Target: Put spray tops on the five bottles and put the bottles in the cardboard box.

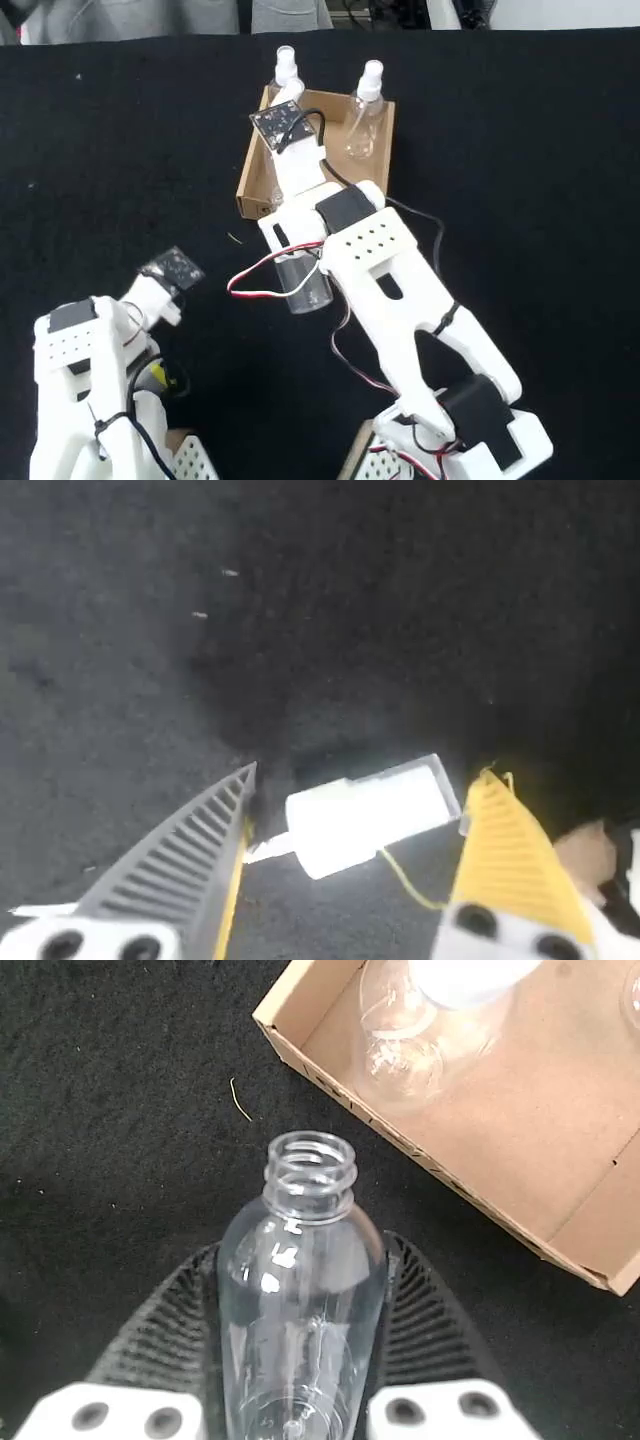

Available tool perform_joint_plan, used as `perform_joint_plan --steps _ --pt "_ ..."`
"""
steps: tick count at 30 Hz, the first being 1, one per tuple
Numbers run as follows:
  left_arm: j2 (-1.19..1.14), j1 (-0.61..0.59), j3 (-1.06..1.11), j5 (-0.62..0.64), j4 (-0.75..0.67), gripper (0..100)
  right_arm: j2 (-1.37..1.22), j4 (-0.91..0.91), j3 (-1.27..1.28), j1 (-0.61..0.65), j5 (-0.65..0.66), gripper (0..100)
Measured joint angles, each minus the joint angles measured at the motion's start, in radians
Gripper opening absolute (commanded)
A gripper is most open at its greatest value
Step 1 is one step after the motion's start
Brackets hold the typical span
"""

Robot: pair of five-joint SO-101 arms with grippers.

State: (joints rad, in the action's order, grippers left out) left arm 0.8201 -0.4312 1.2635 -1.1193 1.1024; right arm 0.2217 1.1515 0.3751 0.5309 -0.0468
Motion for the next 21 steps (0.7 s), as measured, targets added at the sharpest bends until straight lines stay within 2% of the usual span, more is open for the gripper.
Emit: perform_joint_plan --steps 6,17,21 --pt "-0.002 0.005 -0.02 0.095 -0.005 23 0.0 0.0 0.0 0.0 0.0 2.5" --pt "-0.002 0.043 -0.129 0.399 -0.005 26 0.0 0.0 0.0 0.0 0.0 2.5" --pt "-0.002 0.043 -0.144 0.434 -0.005 29 0.0 0.0 0.0 0.0 0.0 2.5"
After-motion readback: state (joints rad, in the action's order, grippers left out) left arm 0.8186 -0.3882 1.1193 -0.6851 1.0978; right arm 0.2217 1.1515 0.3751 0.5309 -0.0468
